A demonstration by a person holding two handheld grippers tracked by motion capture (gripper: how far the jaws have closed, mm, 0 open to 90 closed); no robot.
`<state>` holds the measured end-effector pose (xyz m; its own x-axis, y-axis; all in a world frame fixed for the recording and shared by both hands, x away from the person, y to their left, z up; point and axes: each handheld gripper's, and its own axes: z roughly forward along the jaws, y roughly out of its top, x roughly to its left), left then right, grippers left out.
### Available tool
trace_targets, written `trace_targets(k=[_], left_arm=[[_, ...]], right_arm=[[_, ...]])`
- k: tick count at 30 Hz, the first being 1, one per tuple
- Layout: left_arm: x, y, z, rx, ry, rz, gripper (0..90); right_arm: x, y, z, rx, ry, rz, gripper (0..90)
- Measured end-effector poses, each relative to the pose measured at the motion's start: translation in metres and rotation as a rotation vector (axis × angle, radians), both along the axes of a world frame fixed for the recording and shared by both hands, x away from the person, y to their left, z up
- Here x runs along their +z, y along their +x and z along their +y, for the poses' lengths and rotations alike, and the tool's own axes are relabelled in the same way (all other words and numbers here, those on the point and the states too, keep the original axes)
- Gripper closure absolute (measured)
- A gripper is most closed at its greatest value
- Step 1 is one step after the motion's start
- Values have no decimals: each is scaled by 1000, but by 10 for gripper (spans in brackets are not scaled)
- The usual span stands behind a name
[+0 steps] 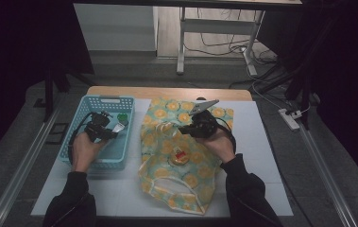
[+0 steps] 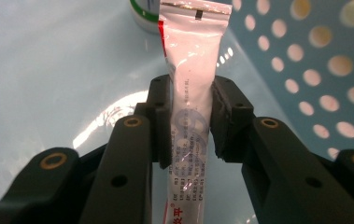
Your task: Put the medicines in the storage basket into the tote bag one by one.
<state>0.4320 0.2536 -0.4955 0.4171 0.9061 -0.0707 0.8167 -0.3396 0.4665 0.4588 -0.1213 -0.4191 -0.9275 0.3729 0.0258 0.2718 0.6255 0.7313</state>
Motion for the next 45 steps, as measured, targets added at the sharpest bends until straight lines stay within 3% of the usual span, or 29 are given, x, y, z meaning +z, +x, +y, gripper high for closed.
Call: trace_targets(k=[11,23,29,41,45], left_arm=[[17,-6,4,-27,-53,-69,707],[42,-18,5,-56,-138,-164,707],[59,-26,-5,-98,-177,-211,707],[82,-41,-33,-200,-259,-238,707],[87,-44,-46,-241,-260,-234,707]], right_arm=[[0,0,-1,-1,1,-3,895],[2,0,-2,-3,8,-6,895],[2,0,-2,-3,6,-9,895],[4,0,-4,-6,17,-15,895],[4,0,-4,-9,19,-13,895]])
